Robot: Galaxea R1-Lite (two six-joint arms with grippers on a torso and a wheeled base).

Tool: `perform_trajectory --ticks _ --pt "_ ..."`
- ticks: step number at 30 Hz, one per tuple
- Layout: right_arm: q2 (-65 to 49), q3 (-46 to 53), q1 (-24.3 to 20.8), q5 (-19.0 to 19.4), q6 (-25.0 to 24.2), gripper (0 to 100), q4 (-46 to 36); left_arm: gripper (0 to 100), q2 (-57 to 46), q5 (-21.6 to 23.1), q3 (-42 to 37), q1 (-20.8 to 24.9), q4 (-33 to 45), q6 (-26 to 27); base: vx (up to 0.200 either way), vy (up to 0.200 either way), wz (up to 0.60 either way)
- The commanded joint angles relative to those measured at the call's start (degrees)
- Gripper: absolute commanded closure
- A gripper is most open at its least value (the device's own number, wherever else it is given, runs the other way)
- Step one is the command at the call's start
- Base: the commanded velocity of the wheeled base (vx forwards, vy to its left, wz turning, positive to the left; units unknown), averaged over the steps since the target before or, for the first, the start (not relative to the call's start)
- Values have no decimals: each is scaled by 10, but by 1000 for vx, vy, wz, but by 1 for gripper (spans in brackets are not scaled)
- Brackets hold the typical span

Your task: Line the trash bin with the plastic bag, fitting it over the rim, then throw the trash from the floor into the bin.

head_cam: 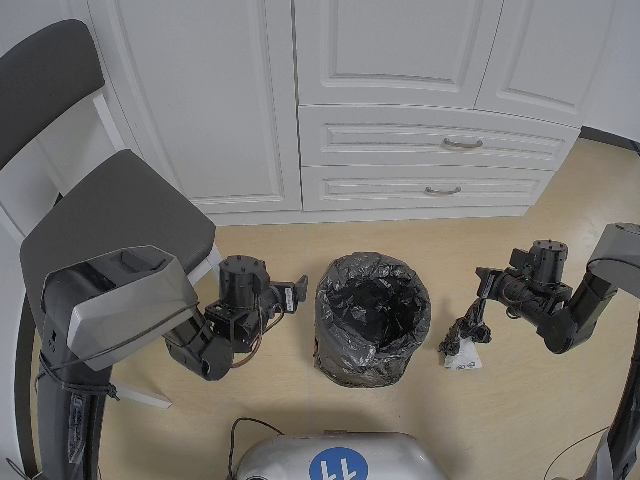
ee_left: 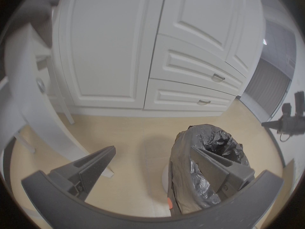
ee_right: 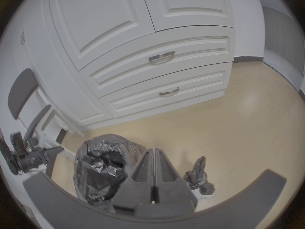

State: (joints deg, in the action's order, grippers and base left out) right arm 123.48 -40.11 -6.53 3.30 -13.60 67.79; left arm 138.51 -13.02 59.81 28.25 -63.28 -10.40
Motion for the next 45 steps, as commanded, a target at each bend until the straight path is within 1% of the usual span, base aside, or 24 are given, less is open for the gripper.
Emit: perform_trajectory --ticks 1,3,6,8,14,20,27,37,45 --pt "29 4 -60 -66 -65 100 54 0 29 77 71 -46 63 -67 0 0 0" --pt "46 -16 -73 -86 -72 100 66 0 33 95 72 -45 62 -81 0 0 0" --pt "63 -28 -90 -113 -72 100 81 0 48 110 76 -44 64 -85 0 0 0" --pt "72 -30 -94 -118 -71 100 87 0 60 115 87 -42 66 -85 0 0 0" --pt "82 -31 -95 -118 -70 100 89 0 98 115 124 -32 88 -85 0 0 0" --pt "82 -32 -95 -118 -70 100 89 0 117 115 138 -17 89 -85 0 0 0" --pt "89 -31 -103 -119 -70 100 90 0 143 112 167 -15 91 -84 0 0 0" --pt "104 -28 -110 -120 -66 100 103 0 144 109 172 -19 95 -85 0 0 0" --pt "104 -25 -111 -120 -65 100 107 0 114 107 159 -24 89 -85 0 0 0"
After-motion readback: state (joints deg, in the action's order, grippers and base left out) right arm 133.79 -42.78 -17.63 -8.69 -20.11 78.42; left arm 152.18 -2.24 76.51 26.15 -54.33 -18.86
